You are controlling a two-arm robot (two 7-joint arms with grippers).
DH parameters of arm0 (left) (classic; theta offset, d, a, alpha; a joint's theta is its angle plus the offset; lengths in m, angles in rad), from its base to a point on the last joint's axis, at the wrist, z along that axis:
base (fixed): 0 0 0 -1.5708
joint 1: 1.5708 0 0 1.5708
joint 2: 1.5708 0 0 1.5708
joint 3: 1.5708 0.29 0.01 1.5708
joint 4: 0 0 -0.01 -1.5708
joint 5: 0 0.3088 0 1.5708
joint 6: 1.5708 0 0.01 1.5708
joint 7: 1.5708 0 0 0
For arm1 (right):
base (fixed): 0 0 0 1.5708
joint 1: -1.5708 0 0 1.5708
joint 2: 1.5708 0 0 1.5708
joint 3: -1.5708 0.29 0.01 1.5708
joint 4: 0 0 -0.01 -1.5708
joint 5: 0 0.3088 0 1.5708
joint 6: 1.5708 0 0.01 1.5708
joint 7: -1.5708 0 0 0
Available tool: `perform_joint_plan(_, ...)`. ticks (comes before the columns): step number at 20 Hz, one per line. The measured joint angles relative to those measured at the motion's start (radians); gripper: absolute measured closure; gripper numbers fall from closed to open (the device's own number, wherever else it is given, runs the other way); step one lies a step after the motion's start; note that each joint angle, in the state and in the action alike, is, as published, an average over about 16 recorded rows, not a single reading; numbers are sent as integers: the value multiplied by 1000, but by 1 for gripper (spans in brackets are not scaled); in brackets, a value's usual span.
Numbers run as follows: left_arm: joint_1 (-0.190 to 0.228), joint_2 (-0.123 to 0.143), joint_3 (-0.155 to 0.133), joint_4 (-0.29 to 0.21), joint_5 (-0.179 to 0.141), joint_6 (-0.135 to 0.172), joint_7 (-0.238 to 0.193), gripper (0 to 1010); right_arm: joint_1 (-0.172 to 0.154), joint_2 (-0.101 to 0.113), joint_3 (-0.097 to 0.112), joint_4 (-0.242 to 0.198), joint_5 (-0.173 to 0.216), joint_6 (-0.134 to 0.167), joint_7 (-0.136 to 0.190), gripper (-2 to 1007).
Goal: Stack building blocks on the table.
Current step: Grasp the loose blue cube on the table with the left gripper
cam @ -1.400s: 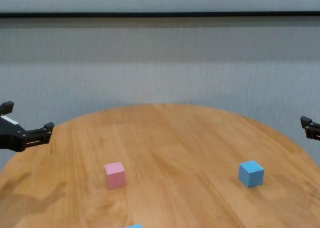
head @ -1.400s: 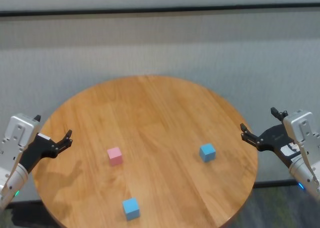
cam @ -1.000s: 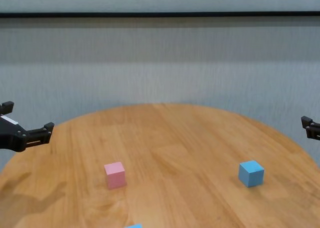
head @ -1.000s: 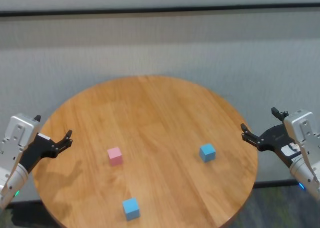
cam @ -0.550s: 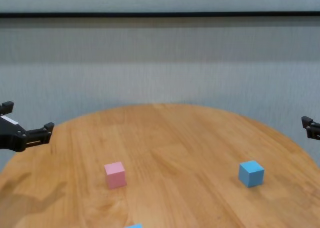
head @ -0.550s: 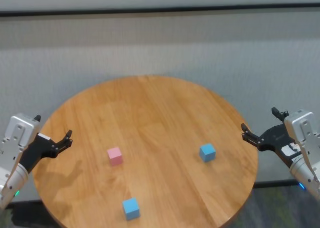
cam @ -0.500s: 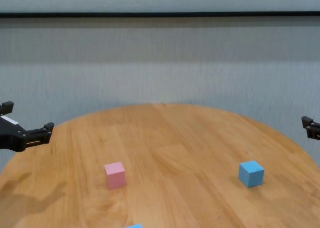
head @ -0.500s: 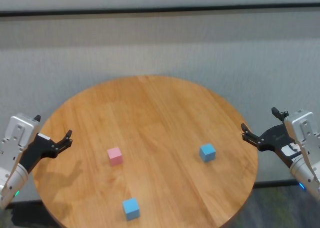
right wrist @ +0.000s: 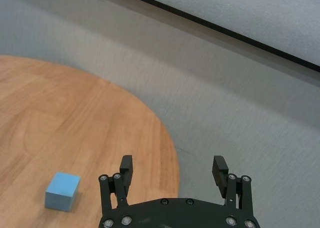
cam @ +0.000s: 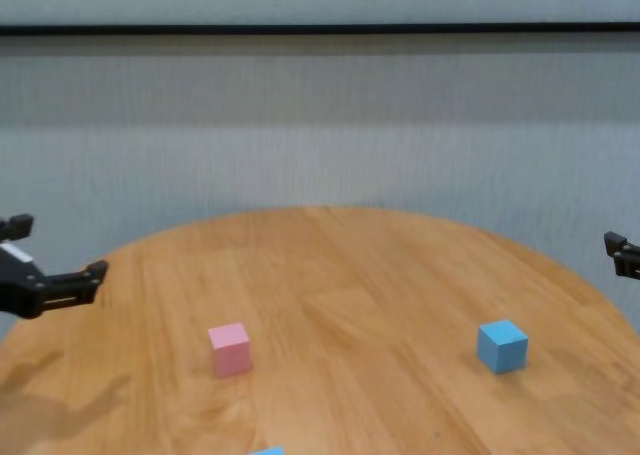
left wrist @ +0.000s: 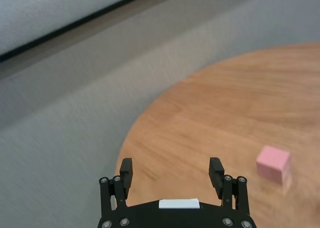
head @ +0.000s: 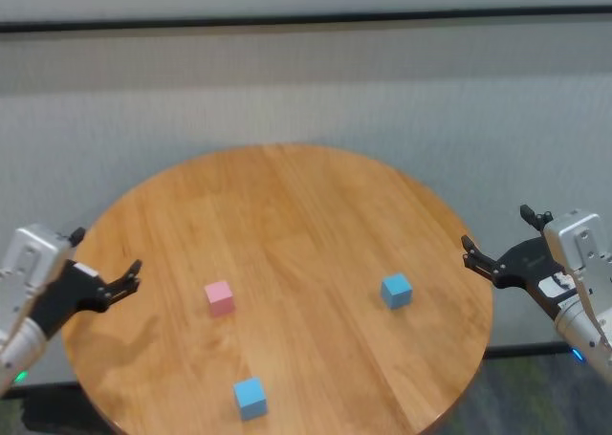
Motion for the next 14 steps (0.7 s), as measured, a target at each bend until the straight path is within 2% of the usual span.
perform_joint_plan(9, 43, 86, -25, -44, -68, -64, -193, 7, 0, 0, 0, 0, 0, 0, 0, 2)
perform_joint_plan(14, 66, 119, -24, -81, -111, -89, -301, 7, 0, 0, 0, 0, 0, 0, 0, 2)
